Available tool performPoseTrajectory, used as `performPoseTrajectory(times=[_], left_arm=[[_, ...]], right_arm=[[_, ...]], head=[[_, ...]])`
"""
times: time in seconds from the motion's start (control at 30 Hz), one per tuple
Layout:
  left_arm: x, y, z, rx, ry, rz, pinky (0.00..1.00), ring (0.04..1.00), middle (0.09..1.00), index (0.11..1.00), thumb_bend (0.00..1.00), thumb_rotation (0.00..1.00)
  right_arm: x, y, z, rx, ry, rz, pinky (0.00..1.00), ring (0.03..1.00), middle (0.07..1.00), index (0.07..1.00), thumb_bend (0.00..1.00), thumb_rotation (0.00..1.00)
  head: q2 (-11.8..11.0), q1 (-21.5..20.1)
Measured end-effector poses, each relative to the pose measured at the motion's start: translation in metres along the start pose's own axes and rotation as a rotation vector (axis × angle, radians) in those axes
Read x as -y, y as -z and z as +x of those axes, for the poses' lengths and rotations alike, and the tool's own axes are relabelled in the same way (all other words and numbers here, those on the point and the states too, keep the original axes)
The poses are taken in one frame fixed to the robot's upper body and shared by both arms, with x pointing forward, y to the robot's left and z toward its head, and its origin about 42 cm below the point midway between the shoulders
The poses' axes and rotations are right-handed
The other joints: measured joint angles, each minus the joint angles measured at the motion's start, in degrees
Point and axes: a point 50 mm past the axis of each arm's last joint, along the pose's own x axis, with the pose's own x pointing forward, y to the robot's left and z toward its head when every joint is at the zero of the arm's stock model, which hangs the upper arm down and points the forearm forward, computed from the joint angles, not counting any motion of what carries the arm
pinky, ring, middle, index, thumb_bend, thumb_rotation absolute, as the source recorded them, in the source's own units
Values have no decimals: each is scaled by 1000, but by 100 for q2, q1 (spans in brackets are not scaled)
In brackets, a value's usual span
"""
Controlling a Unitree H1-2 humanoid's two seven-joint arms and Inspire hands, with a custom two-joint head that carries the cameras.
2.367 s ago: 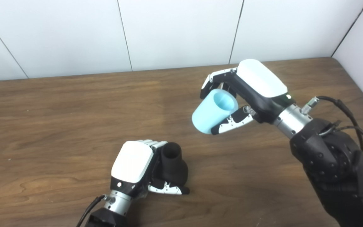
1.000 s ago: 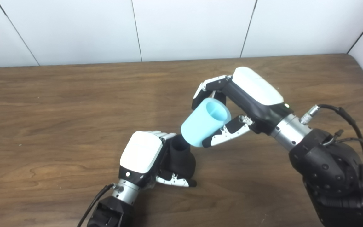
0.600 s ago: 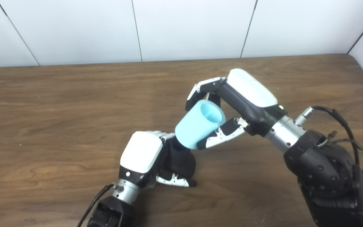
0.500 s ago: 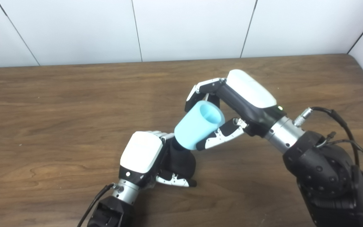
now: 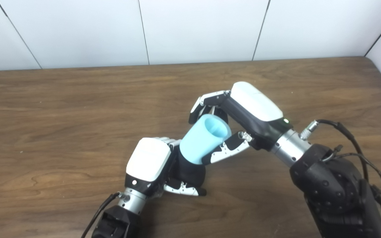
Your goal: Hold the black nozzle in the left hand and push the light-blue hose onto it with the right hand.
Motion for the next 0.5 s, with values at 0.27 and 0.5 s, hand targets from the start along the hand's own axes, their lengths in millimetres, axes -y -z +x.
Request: performPoseTrajectory(times=[0.27,0.5], left_arm=[[0,0,0,0,1,-1,436,501,407,501,522,0],[0,0,0,1,1,0,434,496,404,502,521,0]], right_arm=[[-3,3,0,16,2,-18,321,352,473,540,511,0],[-2,1,0,29,3,-29,275,334,454,540,508,0]], head=[[9,-9],[9,-9]])
